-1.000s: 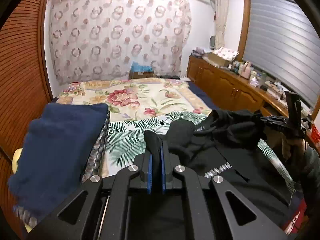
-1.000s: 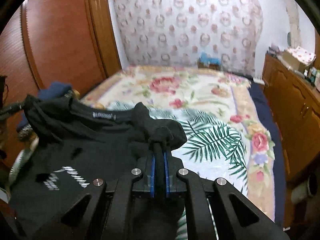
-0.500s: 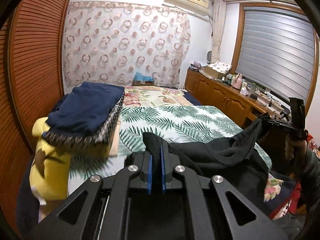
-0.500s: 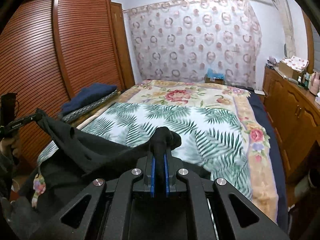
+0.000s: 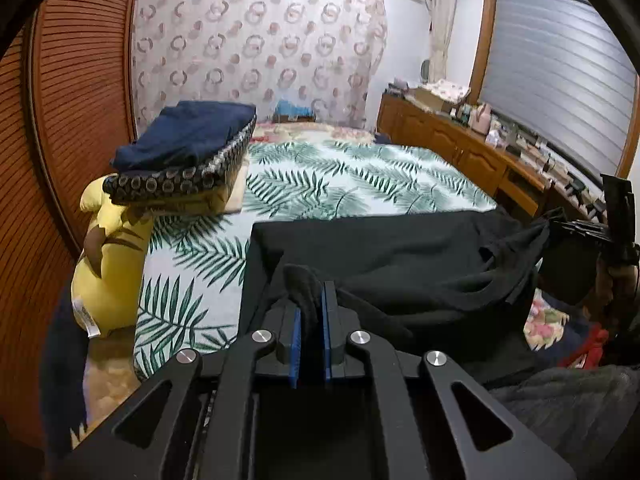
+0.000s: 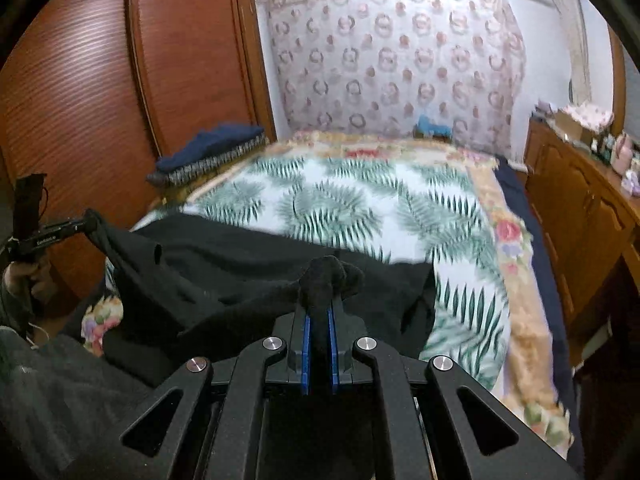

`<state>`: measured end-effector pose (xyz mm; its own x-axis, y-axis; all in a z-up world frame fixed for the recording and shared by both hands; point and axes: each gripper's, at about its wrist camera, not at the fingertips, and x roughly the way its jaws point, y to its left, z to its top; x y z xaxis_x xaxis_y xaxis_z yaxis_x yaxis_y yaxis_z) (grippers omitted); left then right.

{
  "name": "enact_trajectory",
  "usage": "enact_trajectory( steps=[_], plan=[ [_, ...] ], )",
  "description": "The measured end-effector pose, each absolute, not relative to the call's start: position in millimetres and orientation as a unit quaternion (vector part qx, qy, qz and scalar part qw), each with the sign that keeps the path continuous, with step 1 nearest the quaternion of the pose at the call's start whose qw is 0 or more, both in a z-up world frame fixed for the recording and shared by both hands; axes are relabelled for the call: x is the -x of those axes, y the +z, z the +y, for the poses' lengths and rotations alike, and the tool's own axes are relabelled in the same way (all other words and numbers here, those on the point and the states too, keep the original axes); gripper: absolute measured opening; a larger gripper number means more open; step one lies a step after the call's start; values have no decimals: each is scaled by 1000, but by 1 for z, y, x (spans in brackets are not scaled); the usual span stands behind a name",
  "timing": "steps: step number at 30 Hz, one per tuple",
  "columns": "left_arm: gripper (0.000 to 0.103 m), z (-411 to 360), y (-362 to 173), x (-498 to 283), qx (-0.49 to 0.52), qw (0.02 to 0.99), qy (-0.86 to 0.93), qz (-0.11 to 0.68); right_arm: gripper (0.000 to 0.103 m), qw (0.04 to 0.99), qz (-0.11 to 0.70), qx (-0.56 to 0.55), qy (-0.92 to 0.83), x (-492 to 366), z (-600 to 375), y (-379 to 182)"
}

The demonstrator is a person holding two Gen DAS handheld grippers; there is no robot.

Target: Fold small clothes

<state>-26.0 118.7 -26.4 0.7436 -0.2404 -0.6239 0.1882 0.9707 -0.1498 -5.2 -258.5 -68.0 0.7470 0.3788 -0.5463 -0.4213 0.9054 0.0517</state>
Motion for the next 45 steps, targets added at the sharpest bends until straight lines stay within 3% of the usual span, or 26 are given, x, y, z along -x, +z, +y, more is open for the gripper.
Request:
enact_trajectory(
  steps=[5, 8, 10, 14, 18, 22, 27, 43, 45],
  plan=[
    [26, 120, -22, 32, 25, 938, -97, 332, 7, 930, 305, 36, 202, 4, -252, -67],
    [45, 122, -13, 32, 23, 943, -94, 319, 10, 931, 303, 41, 201, 9, -252, -59],
    [45, 125, -8, 30, 29, 945, -93, 311, 11, 932, 301, 45, 199, 10, -246, -54],
    [79, 128, -5, 21, 37, 949, -90, 301, 23, 935, 294, 58, 188, 8, -244, -51],
    [80, 127, -11, 4, 35, 948, -85, 306, 49, 939, 285, 57, 184, 6, -254, -49],
    [80, 126, -23, -20, 23, 946, -82, 314, 58, 942, 282, 63, 173, -3, -259, -51],
    [80, 121, -39, -54, 4, 940, -78, 334, 64, 943, 283, 59, 168, -36, -263, -63],
    [80, 129, -96, -122, 18, 905, -82, 418, 65, 933, 332, 9, 138, -137, -265, -114],
    [75, 130, -98, -124, 24, 902, -87, 422, 65, 931, 338, 13, 138, -142, -264, -118]
  ],
)
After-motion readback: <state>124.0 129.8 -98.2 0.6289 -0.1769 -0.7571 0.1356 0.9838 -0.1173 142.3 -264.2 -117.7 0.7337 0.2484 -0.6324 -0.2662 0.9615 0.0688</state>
